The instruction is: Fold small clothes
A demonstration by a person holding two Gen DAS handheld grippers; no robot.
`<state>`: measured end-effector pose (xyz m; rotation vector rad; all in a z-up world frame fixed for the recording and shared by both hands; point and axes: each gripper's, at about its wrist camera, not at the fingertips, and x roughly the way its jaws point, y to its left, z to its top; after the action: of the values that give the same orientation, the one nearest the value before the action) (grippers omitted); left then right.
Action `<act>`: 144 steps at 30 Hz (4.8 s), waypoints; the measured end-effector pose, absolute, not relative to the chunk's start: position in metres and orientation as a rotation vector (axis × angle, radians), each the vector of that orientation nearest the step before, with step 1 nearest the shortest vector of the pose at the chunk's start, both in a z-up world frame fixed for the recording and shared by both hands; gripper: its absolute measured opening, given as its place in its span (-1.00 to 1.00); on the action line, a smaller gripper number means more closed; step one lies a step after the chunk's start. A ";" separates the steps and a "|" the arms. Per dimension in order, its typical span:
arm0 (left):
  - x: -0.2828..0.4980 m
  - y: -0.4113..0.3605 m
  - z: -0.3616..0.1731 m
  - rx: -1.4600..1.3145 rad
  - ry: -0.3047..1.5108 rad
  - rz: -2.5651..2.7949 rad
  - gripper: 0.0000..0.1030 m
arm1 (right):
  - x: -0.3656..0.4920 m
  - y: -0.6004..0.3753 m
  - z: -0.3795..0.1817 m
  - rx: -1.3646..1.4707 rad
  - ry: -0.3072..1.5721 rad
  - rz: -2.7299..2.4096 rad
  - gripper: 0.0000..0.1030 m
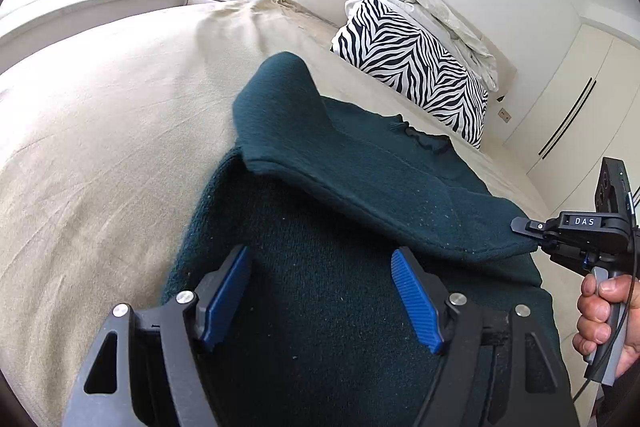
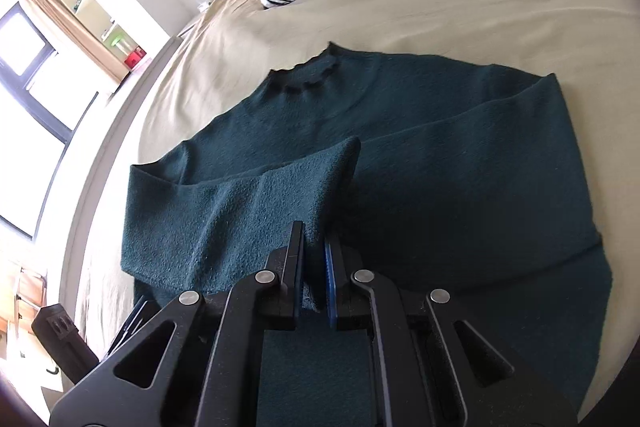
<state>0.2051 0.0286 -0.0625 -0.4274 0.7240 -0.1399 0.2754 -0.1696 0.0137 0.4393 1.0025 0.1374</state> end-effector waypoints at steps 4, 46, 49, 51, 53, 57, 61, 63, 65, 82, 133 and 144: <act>0.205 0.029 -0.063 -0.428 0.724 -0.140 0.45 | 0.275 -0.214 0.002 0.439 1.026 0.054 -0.85; 0.336 0.031 -0.070 -0.114 0.850 -0.013 -0.02 | 0.281 -0.243 0.008 0.501 0.763 0.101 0.40; 0.336 0.031 -0.071 -0.109 0.846 -0.012 -0.01 | 0.301 -0.220 -0.006 0.482 0.803 0.158 0.56; 0.336 0.030 -0.071 -0.105 0.845 -0.011 -0.01 | 0.315 -0.217 -0.034 0.492 0.899 0.134 0.54; 0.336 0.031 -0.071 -0.110 0.844 -0.014 -0.01 | 0.306 -0.223 -0.040 0.528 0.822 0.159 0.53; 0.336 0.032 -0.071 -0.119 0.841 -0.020 0.00 | 0.286 -0.251 -0.038 0.595 0.809 0.090 0.52; 0.337 0.032 -0.071 -0.119 0.840 -0.020 0.00 | 0.254 -0.281 -0.032 0.631 0.804 -0.034 0.51; 0.337 0.032 -0.071 -0.118 0.839 -0.019 0.00 | 0.234 -0.284 -0.025 0.641 0.760 -0.039 0.54; 0.337 0.032 -0.071 -0.112 0.838 -0.015 0.01 | 0.220 -0.284 -0.028 0.626 0.782 -0.029 0.54; 0.145 0.101 -0.021 -0.240 0.912 -0.035 0.53 | 0.019 -0.287 0.010 0.532 0.798 -0.063 0.54; -0.007 0.088 -0.038 -0.395 1.111 -0.222 -0.86 | -0.127 -0.295 -0.027 0.705 0.935 -0.004 -0.84; 0.014 0.100 -0.007 -0.565 1.021 -0.296 -0.86 | -0.110 -0.276 0.015 0.593 0.886 -0.006 -0.84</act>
<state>0.0141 0.0995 -0.0073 -0.5647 1.0213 -0.2965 -0.1095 -0.2764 0.0154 0.5925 0.8861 -0.0065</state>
